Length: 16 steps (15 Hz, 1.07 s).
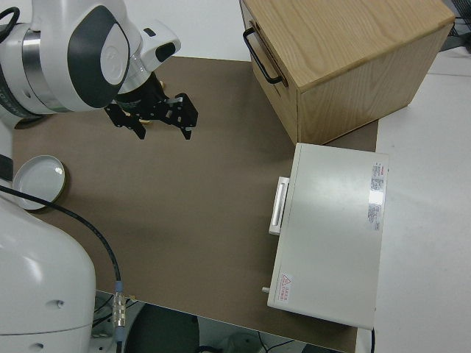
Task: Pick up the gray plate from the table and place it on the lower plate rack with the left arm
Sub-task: 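Reach the left gripper to the gray plate's near rim and grasp it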
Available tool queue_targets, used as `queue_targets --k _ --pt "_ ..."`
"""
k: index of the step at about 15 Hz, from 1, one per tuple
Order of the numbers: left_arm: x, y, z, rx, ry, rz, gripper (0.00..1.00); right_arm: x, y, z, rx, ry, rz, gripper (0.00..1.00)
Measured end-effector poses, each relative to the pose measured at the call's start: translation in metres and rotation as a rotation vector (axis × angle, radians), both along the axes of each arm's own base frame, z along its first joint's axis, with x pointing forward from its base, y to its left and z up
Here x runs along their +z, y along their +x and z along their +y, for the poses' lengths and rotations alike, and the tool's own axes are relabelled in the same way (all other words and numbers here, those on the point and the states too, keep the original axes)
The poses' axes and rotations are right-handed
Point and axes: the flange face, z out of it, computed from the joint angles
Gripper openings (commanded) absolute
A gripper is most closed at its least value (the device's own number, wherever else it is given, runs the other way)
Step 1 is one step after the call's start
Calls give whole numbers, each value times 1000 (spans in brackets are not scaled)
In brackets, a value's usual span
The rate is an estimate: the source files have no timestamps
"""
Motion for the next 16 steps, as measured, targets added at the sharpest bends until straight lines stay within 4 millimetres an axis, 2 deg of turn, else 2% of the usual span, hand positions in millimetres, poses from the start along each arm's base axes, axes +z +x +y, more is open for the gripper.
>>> queue_targets --k 2,4,12,16 --pt "-11 -1 0 -1 2 20 993 0 0 0 0 0 0 987" --pt "-32 -3 0 0 4 45 991 0 0 0 0 0 0 987" --pt "-150 -21 5 16 11 99 991 0 0 0 0 0 0 987" --pt "-196 -36 7 21 15 129 991 0 0 0 0 0 0 990"
